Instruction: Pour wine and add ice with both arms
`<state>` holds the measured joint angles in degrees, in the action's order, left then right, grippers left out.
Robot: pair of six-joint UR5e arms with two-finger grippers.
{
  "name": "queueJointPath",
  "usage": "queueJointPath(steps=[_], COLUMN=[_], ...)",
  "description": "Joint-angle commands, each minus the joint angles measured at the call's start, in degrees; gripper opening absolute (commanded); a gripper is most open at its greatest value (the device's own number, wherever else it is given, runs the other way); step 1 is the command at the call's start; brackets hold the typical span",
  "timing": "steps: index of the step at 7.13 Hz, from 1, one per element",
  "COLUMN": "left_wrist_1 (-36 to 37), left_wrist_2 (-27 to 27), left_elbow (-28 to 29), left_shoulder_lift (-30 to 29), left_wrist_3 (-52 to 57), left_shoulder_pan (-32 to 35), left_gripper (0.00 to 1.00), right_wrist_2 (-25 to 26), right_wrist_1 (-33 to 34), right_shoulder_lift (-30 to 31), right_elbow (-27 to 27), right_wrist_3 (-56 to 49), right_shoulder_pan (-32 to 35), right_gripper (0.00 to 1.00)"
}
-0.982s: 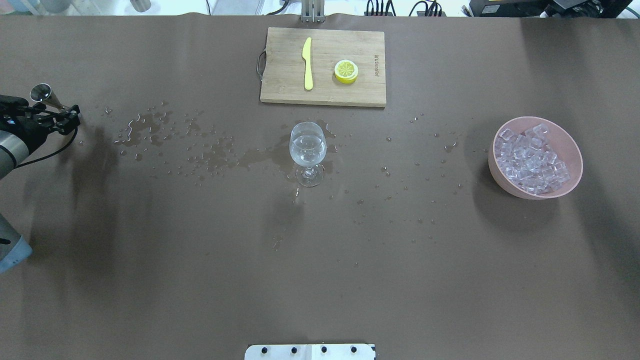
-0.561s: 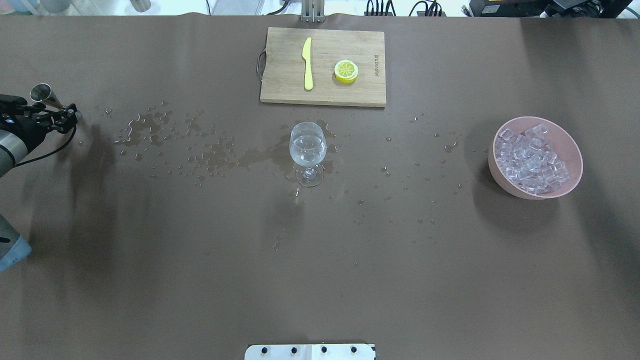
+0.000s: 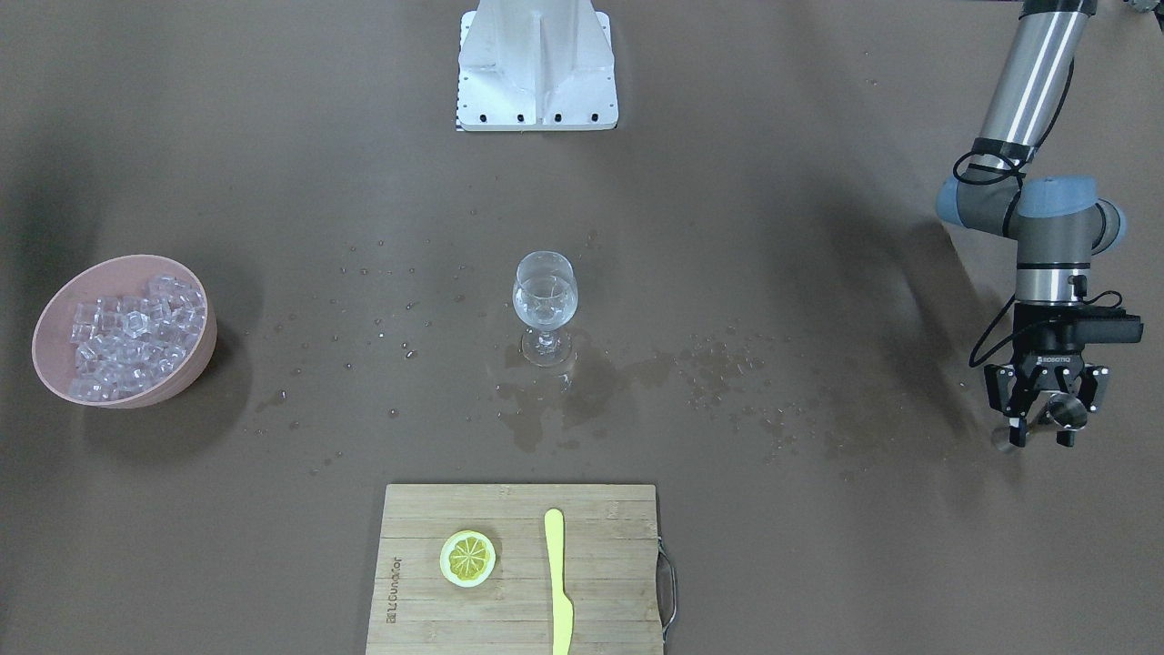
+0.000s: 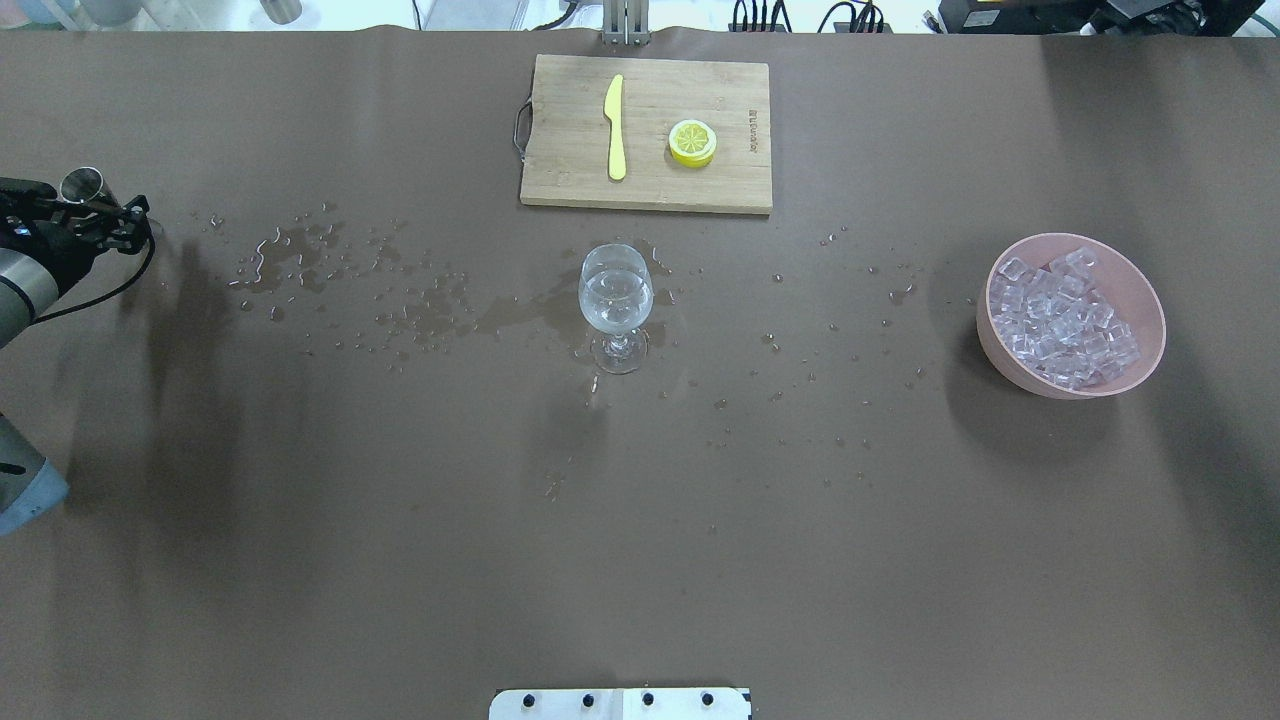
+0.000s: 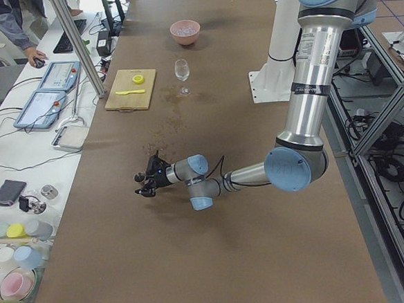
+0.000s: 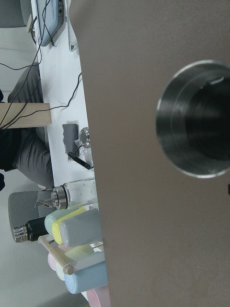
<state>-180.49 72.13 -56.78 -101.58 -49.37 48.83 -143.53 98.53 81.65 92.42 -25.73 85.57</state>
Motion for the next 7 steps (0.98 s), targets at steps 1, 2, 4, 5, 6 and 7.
queueJointPath(steps=[1, 2, 4, 5, 6, 7], left_wrist_1=[-0.03, -0.03, 0.23, 3.45, 7.83, 9.36], left_wrist_2=[0.12, 0.46, 0.47, 0.38, 0.47, 1.16], left_elbow=[-0.09, -0.26, -2.97, -6.55, -11.9, -15.69], left_shoulder_lift=[-0.11, -0.11, -2.02, -3.26, -3.79, -3.19], left_wrist_3=[0.06, 0.58, 0.94, 0.94, 0.94, 0.94], left_shoulder_pan=[0.04, 0.04, 0.04, 0.04, 0.04, -0.13], left_gripper=[0.0, 0.0, 0.0, 0.0, 0.0, 0.0], right_wrist_2=[0.0, 0.0, -0.09, -0.09, -0.17, -0.96], right_wrist_1=[0.0, 0.0, 0.0, 0.08, 0.09, 0.09], right_shoulder_lift=[0.0, 0.0, 0.0, 0.0, 0.0, 0.0], right_elbow=[0.04, 0.04, 0.04, -0.05, -0.14, -0.66], right_wrist_3=[-0.02, -0.02, -0.02, 0.06, 0.06, 0.06], right_shoulder_pan=[0.03, 0.03, 0.03, 0.03, -0.05, -0.05], right_gripper=[1.0, 1.0, 1.0, 1.0, 1.0, 1.0])
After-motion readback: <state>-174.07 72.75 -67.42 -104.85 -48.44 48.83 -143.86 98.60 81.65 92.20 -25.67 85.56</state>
